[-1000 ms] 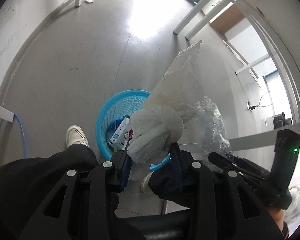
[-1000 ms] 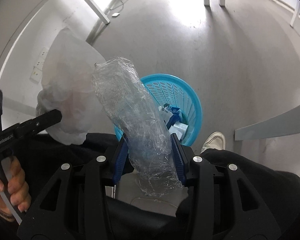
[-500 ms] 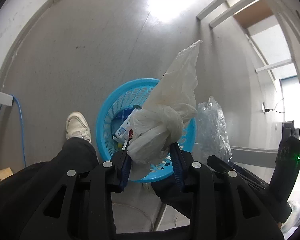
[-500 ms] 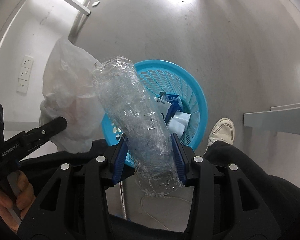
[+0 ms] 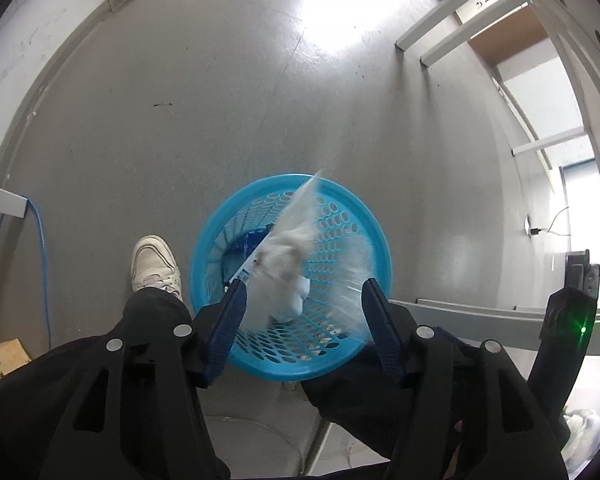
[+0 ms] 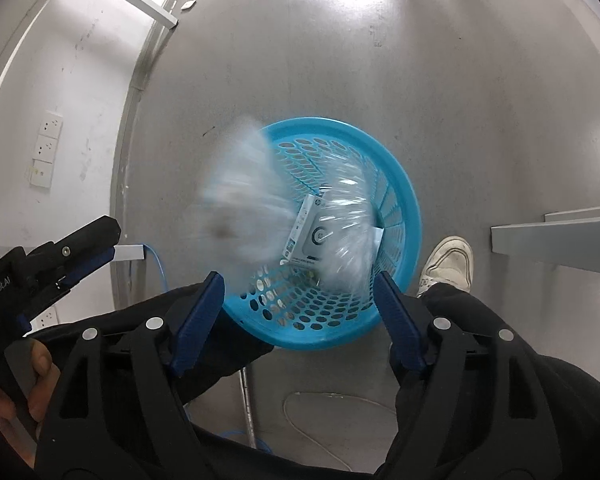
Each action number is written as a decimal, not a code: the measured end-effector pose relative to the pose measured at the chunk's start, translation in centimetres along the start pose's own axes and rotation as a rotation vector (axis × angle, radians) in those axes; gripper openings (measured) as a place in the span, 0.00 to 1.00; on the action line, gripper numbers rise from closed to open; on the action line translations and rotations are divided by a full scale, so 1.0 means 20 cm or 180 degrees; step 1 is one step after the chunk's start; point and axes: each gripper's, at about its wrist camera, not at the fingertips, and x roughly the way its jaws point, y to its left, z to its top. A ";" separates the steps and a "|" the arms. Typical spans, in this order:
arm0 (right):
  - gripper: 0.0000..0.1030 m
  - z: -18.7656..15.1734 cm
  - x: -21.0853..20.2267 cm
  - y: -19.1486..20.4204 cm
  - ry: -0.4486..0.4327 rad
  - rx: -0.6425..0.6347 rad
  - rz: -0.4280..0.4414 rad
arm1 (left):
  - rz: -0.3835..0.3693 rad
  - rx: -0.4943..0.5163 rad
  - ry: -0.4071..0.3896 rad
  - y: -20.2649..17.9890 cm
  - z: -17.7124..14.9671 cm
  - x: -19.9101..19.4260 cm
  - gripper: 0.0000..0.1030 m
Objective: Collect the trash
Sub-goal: 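Open the left tool over the basket while the right tool releases the bubble wrap, then raise both open tools back toward the red wrapper on the table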
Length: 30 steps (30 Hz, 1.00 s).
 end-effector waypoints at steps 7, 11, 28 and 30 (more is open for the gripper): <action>0.71 -0.06 -0.06 0.03 -0.0089 -0.0094 -0.0045 | -0.0154 -0.0124 -0.0075 0.03 -0.04 -0.07 0.58; 0.71 -0.11 -0.14 0.04 -0.0209 -0.0126 -0.0012 | -0.0162 -0.0082 -0.0210 0.01 -0.10 -0.15 0.58; 0.82 -0.54 -0.58 0.17 -0.0662 -0.0546 0.0225 | 0.0200 0.0355 -0.0957 -0.06 -0.50 -0.53 0.70; 0.82 -0.58 -0.62 0.19 -0.0684 -0.0576 0.0210 | 0.0167 0.0416 -0.1043 -0.08 -0.55 -0.58 0.71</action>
